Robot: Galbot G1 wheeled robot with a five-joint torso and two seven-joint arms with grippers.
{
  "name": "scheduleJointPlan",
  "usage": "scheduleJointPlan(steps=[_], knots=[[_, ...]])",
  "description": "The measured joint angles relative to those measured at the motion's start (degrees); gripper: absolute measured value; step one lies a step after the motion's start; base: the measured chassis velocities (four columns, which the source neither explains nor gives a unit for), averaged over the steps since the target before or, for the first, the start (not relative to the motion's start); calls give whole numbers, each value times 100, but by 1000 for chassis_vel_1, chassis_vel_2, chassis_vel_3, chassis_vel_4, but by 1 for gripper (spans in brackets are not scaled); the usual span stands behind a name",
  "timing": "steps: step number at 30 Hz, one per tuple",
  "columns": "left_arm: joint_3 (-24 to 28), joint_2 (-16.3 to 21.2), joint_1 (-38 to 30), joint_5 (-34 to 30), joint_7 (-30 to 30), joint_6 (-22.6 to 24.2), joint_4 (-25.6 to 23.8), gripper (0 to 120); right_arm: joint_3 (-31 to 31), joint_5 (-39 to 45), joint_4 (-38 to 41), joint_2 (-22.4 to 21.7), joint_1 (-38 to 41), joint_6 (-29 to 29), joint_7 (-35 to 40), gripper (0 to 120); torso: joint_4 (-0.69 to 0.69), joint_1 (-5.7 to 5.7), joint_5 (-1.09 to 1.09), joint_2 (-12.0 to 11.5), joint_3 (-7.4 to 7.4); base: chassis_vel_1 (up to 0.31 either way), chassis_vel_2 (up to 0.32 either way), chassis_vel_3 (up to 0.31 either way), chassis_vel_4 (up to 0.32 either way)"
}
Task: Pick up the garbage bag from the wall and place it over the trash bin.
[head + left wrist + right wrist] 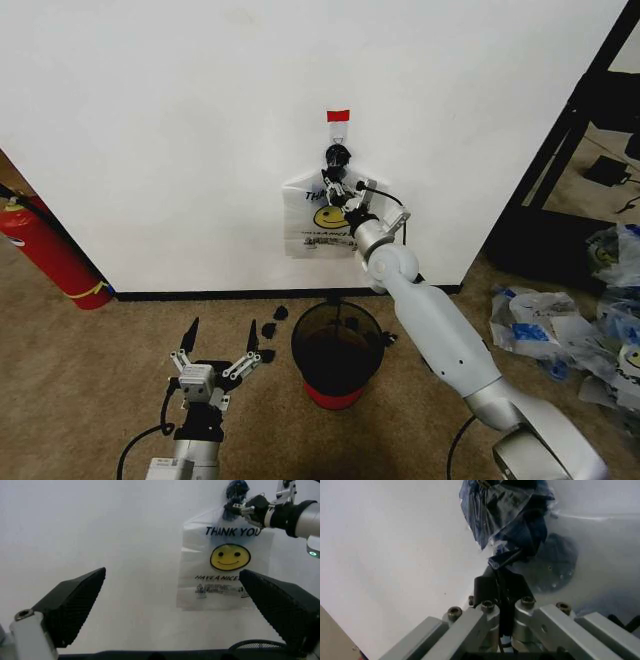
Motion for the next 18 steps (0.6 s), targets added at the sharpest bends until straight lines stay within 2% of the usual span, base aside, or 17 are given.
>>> scheduleJointPlan(steps=[11, 18], knots=[[4, 11, -10, 0, 1, -5, 5, 100, 16, 6, 63, -36, -77, -2, 42, 0, 0, 0, 0, 0, 0, 0, 0, 0, 0], [-1, 11, -30, -21, 2, -14, 41, 100, -60, -296, 353, -211, -401, 8, -47, 0, 0, 0, 0, 0, 0, 0, 0, 0, 0]])
